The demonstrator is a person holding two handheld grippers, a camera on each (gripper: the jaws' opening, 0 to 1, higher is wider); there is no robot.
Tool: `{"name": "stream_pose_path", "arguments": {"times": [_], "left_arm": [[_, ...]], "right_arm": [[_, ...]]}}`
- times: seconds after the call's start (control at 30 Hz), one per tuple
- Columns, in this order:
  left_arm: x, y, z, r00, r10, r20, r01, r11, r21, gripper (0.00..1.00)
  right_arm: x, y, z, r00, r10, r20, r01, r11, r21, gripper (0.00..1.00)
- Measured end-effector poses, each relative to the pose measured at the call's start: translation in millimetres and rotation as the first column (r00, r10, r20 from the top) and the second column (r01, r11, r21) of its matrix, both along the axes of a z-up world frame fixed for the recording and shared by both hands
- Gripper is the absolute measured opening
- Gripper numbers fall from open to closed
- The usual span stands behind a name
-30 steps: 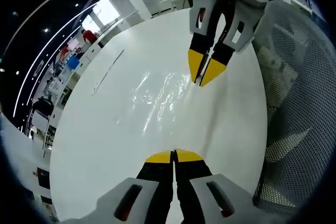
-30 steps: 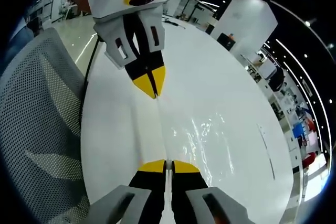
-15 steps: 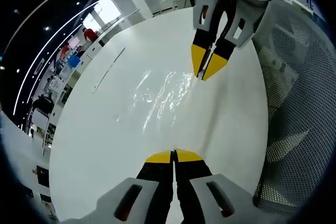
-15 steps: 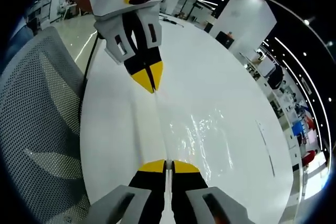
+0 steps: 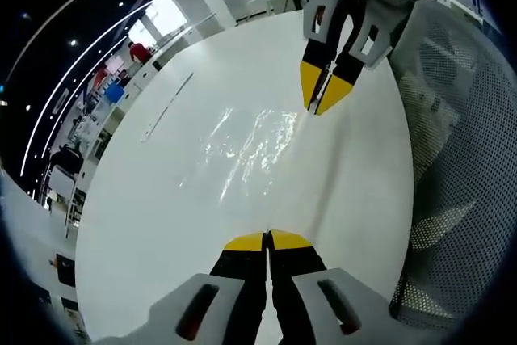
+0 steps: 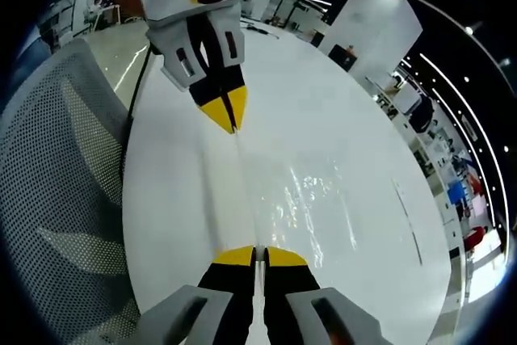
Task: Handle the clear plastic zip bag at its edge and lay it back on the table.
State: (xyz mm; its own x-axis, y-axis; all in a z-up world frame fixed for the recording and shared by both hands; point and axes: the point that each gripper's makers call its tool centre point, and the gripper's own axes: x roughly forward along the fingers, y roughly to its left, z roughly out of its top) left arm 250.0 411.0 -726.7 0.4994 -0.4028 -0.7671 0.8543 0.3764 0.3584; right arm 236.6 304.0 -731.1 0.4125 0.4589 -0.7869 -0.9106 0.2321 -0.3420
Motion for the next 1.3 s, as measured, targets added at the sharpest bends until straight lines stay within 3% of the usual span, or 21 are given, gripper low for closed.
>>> {"name": "stream_pose_path", "arguments": {"times": [1.3], "left_arm": [[2.6,0,0.7,1.000,0.011,0.000,-0.011,1.000,0.003,0.00]], "right_arm": [[-1,-20,-0.5,0.999,-0.038,-0.003,0.038,0.999,-0.006,0.00]]}}
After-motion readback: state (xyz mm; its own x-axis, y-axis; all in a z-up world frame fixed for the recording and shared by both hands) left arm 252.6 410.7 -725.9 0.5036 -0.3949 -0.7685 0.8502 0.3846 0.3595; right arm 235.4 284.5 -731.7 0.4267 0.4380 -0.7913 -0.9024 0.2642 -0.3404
